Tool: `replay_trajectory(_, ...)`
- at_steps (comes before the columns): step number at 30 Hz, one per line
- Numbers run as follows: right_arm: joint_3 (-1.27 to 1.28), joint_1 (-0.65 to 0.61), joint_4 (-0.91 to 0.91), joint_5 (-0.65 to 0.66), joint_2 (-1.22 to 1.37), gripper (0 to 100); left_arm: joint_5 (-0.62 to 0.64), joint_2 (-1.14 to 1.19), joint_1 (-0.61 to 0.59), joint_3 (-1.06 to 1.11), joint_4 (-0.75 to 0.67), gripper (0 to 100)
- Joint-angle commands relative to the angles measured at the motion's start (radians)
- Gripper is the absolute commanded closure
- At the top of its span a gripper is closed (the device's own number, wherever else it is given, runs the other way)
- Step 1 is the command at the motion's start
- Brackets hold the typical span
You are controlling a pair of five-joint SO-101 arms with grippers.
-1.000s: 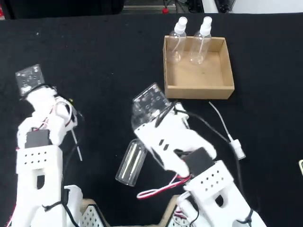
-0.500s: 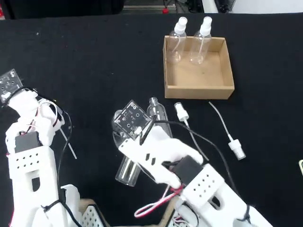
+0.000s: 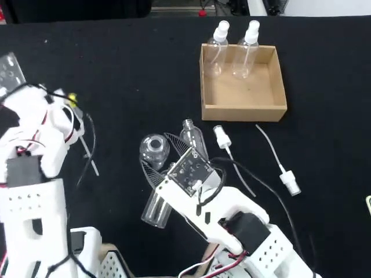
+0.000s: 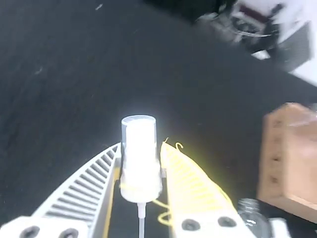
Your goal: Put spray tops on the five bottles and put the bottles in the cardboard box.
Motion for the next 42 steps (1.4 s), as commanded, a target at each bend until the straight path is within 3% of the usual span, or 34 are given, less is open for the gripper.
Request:
replay_trajectory(1,-0.005,-0.003,0.006,-0.043,-0.022,82.9,-0.003,-0.026,0.145,-0.329,0.146,97)
replay_trajectory(10,-0.004,-0.003,0.035,-0.043,-0.022,82.9,-0.052,-0.025,0.449,-0.665,0.241,97)
replay_trajectory(16,-0.005,-0.003,0.049,-0.043,-0.030,82.9,-0.054,-0.014,0.552,-0.636,0.160,97)
replay_trajectory(23,-0.012,-0.003,0.061,-0.043,-0.031,82.9,-0.054,-0.026,0.596,-0.424,-0.123,97)
replay_trajectory(42,-0.010,-0.003,0.061,-0.043,-0.031,82.9,-0.054,-0.026,0.595,-0.309,-0.241,97)
